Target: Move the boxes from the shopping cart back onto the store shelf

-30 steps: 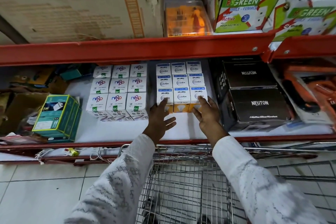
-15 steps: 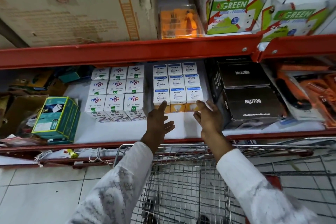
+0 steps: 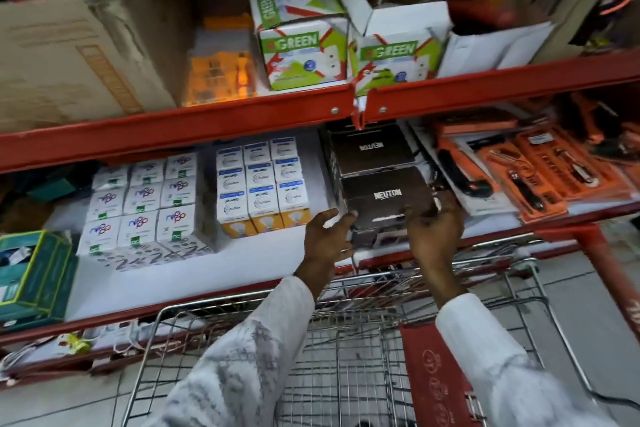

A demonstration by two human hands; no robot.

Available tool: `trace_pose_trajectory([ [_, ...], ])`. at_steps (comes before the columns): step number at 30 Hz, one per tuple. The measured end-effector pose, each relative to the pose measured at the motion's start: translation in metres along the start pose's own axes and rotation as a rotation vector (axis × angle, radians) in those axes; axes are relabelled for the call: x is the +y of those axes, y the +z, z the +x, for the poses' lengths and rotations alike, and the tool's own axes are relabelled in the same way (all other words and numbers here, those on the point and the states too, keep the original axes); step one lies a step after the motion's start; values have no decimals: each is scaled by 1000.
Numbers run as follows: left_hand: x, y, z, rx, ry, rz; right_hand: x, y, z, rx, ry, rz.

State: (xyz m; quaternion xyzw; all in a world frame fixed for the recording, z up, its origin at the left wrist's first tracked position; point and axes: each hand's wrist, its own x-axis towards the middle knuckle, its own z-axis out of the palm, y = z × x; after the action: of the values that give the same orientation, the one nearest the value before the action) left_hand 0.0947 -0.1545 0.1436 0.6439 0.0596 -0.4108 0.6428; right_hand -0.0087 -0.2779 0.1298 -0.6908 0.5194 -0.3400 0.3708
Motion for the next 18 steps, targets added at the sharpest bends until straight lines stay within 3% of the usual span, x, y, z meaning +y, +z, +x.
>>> trace_pose_trajectory([
  [7,-4,10,3,-21,61,-22,6,-9,9,-101,48,112],
  [15,-5,17,0,84,79,85,8,-12,14,-138,69,142],
  [18,-2,18,-4,164,106,238,7,-13,16,-183,82,132],
])
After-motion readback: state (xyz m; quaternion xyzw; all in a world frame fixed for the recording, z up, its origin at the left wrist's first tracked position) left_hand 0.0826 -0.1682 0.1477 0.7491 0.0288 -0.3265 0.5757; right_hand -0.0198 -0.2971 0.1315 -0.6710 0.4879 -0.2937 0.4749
